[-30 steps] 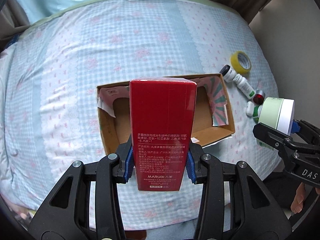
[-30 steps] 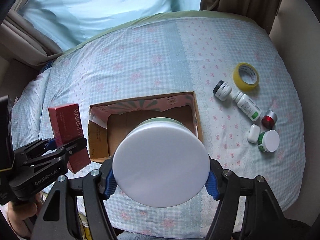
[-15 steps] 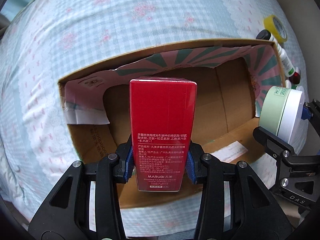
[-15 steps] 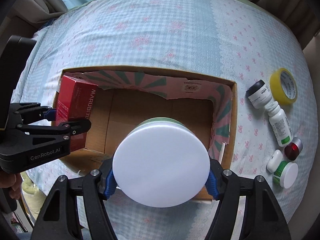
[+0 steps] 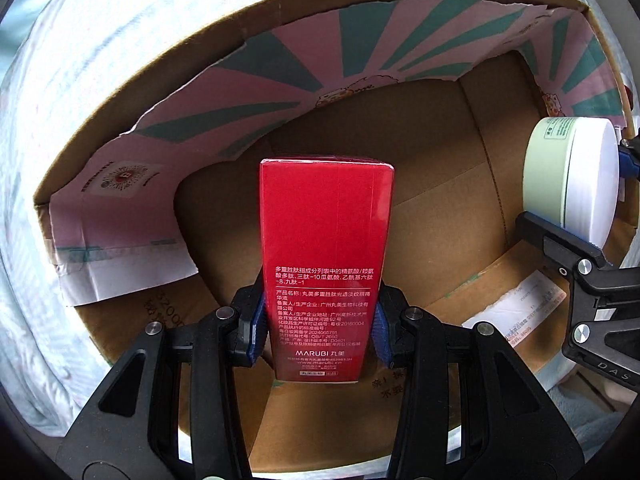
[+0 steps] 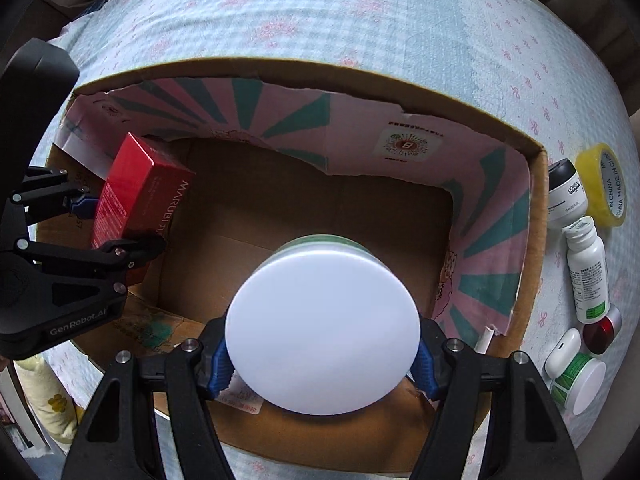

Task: Organize rigid objects
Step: 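Lower the red carton into the box with the left tool while the right tool lowers the jar in, then open both tools and lift them away from the box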

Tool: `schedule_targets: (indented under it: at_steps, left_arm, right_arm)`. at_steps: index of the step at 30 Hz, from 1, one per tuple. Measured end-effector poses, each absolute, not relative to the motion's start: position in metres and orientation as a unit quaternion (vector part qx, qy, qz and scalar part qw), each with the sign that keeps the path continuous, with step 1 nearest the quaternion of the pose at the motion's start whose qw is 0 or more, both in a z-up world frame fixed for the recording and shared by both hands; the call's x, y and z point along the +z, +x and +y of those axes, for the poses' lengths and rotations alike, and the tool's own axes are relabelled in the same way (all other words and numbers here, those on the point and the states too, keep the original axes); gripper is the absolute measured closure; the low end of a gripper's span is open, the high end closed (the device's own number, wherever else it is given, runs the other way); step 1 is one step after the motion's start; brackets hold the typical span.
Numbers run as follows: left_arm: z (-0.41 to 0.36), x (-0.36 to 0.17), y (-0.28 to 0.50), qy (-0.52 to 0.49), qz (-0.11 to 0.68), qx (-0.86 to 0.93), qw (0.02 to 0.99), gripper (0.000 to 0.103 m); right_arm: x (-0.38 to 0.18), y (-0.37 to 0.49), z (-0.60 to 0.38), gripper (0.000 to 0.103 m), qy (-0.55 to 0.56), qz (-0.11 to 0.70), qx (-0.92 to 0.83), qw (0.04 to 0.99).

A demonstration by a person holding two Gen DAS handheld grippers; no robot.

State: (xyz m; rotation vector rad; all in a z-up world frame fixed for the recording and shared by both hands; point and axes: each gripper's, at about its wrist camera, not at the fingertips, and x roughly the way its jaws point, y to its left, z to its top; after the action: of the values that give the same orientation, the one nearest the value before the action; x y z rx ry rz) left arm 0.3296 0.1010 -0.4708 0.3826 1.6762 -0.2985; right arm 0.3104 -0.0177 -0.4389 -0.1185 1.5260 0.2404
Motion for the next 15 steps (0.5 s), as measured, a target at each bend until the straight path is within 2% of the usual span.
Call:
schedule_targets:
  at_steps: [2,3,4,5,6,9,15]
  left_arm:
    - [0.099,-0.469,0.332,0.161,0.736,-0.133,0.644,0.064]
    - [0.098,-0.468,0.333,0.160,0.737,-0.132,0.644,0.054]
    - [0.098,-0.464,0.334,0.159,0.736,-0.132,0.645,0.038]
    - [0.099,-0.460,0.336,0.170,0.728,-0.121,0.653,0.004]
    - [0.101,-0.454,0.338,0.181,0.718,-0.111,0.663,0.000]
    - [0.111,-0.437,0.342,0.141,0.716,-0.121,0.673,0.000]
    - [0.117,-0.422,0.340,0.122,0.711,-0.119,0.682,0.000]
  right_arm:
    - [-0.438,0.310,-0.016,0.037,-0.053,0.682,0.118,0.720]
    - [-0.439,0.310,-0.015,0.037,-0.054,0.683,0.119,0.719]
    - [-0.438,0.309,-0.014,0.024,-0.052,0.682,0.121,0.720]
    - [-0.436,0.307,-0.015,0.000,-0.045,0.678,0.128,0.722]
    - [-0.431,0.305,-0.017,0.000,-0.036,0.672,0.140,0.726]
    - [-0.420,0.298,-0.023,0.000,-0.036,0.655,0.142,0.741]
    - [-0.410,0.291,-0.026,0.000,-0.029,0.662,0.134,0.737]
